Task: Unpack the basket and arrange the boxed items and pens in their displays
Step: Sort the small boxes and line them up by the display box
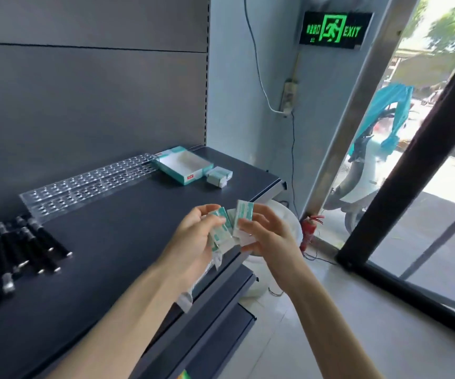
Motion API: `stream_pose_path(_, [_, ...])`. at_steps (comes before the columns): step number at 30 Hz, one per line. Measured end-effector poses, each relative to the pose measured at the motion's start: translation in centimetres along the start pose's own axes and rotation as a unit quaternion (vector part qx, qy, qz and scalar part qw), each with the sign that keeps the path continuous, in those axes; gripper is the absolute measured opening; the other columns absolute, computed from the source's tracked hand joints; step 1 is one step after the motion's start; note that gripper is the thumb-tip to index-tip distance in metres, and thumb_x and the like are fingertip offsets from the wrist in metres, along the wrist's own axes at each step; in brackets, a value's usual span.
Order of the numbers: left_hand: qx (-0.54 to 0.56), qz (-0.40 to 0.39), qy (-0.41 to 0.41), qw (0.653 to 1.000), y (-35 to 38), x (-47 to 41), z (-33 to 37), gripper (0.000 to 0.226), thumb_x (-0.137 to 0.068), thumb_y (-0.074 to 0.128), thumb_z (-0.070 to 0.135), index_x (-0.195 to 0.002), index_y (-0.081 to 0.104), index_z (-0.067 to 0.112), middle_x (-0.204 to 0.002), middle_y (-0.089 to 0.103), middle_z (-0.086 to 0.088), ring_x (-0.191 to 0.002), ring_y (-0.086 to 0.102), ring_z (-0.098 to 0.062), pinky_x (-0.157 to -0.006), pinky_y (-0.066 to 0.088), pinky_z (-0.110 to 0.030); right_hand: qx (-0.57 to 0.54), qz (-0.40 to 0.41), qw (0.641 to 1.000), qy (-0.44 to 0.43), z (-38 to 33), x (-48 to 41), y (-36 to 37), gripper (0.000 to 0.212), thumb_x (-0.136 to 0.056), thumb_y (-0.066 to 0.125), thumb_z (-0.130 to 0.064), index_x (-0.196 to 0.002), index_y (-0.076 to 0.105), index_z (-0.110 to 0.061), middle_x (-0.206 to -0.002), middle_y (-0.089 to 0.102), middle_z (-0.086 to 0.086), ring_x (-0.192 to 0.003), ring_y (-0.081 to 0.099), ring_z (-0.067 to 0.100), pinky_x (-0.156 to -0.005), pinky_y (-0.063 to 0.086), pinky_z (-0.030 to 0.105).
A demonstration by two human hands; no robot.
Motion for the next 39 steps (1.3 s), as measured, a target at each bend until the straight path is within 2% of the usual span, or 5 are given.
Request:
stream_pose_path(14, [-0.059, 0.200, 0.060, 0.976, -1.2, -19.0, -1.7, 0.019, -0.092, 0.055, 0.000, -0.107, 0.056, 0.010, -0.098, 0.061, -0.010, -0.082, 0.060, -0.017, -0.069, 0.052, -0.025, 0.068, -0.065, 0.993, 0.064, 3.5, -21.9, -5.5, 0.015, -0.085, 0.065, -0.009, -0.094, 0.064, -0.021, -0.086, 0.072, -0.003, -0.066, 0.065, 0.008, -0.053, 0.051, 0.023])
stream_pose_path(19, [-0.153, 0.322, 0.094, 0.930, -2.4, -21.3, -2.5, 0.029, -0.091, 0.061, 0.008, -0.118, 0.053, 0.013, -0.100, 0.060, -0.002, -0.084, 0.060, -0.011, -0.065, 0.046, -0.014, 0.115, -0.088, 0.989, 0.034, 4.3, -28.2, -7.4, 0.016, -0.083, 0.064, -0.010, -0.090, 0.066, -0.024, -0.074, 0.071, -0.009, -0.059, 0.062, 0.004, -0.048, 0.046, 0.018])
stream_pose_path(24, [-0.240, 0.438, 0.115, 0.859, -1.8, -22.3, -2.9, 0.032, -0.090, 0.062, 0.011, -0.118, 0.048, 0.016, -0.113, 0.058, -0.006, -0.100, 0.059, -0.020, -0.084, 0.050, -0.030, 0.173, -0.185, 0.967, 0.036, 6.1, -33.2, -7.9, 0.015, -0.083, 0.065, -0.015, -0.094, 0.068, -0.026, -0.080, 0.071, -0.012, -0.071, 0.065, 0.005, -0.058, 0.049, 0.020])
stream_pose_path(29, [-0.254, 0.471, 0.102, 0.839, -1.3, -23.3, -3.0, 0.031, -0.090, 0.060, 0.011, -0.119, 0.049, 0.015, -0.111, 0.057, -0.003, -0.089, 0.058, -0.011, -0.068, 0.049, -0.021, 0.201, -0.262, 0.944, 0.018, 7.8, -35.7, -7.1, 0.018, -0.084, 0.064, -0.013, -0.100, 0.068, -0.020, -0.095, 0.072, -0.006, -0.090, 0.066, 0.013, -0.082, 0.051, 0.030])
stream_pose_path(39, [-0.278, 0.520, 0.097, 0.802, -1.9, -24.0, -3.3, 0.041, -0.081, 0.073, 0.015, -0.113, 0.048, 0.020, -0.102, 0.058, 0.009, -0.091, 0.057, -0.003, -0.071, 0.048, -0.023, 0.256, -0.262, 0.929, -0.046, 9.7, -36.8, -6.4, 0.005, -0.085, 0.063, -0.027, -0.083, 0.066, -0.031, -0.097, 0.059, -0.006, -0.082, 0.056, -0.005, -0.067, 0.040, 0.008])
Point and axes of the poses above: each hand's wrist, its own x-axis away from the middle knuckle, its own y-axis out of the palm, z = x × y, the point moved 2 cm from there along -x, towards the middle knuckle
